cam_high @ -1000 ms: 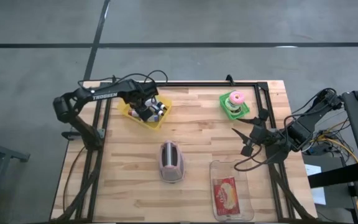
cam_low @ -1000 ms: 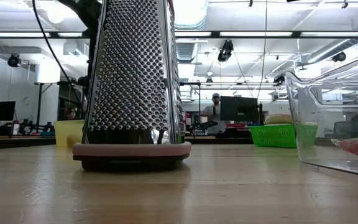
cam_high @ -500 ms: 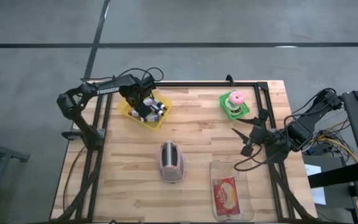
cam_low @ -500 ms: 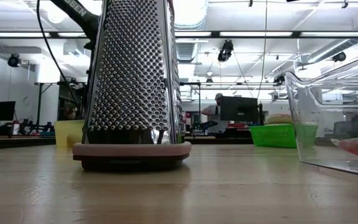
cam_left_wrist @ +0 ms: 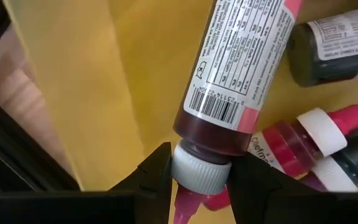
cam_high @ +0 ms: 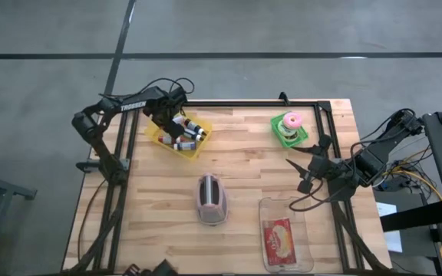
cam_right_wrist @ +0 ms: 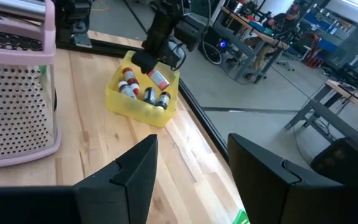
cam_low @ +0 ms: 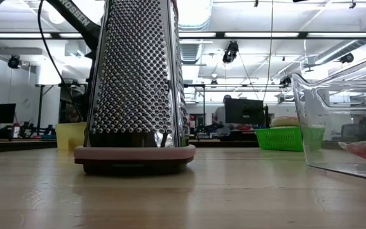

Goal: Pick & Place Food Item
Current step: Put the pink food coloring into the yellow bin

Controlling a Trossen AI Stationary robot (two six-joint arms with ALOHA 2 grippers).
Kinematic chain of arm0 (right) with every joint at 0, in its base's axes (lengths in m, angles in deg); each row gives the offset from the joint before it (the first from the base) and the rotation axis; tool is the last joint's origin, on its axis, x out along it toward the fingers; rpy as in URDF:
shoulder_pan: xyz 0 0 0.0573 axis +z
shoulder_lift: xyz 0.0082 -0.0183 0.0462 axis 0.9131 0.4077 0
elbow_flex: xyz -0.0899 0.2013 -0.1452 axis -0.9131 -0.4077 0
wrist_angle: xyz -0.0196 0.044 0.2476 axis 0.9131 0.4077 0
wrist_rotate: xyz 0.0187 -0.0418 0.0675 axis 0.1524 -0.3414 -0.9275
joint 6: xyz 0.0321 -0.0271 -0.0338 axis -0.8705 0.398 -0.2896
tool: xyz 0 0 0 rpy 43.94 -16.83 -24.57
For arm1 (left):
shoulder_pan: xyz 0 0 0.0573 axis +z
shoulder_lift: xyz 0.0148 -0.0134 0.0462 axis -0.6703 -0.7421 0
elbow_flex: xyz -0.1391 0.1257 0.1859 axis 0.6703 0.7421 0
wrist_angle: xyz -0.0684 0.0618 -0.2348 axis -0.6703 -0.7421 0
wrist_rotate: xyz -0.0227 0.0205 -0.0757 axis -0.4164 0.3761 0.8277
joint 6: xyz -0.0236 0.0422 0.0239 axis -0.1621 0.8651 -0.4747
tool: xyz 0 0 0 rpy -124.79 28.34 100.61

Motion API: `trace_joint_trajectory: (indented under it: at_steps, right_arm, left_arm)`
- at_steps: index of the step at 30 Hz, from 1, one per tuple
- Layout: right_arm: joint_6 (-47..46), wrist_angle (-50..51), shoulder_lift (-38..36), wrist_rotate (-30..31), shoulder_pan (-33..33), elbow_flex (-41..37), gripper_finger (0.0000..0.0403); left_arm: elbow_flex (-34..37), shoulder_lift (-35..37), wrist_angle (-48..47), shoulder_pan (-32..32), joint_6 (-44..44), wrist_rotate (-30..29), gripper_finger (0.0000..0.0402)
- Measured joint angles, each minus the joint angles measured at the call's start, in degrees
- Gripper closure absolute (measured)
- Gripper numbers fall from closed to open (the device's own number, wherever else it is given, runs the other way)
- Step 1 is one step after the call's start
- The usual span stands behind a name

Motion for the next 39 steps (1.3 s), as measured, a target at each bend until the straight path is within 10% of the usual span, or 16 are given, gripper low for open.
trace_joint_trajectory:
  at_steps: [39]
  right_arm:
    - [0.86, -0.89, 0.00, -0.30, -0.04, 0.00, 0.0211]
  left_arm:
    - [4.42, 0.00, 1.53, 2.99, 10.29, 3.15, 0.0214]
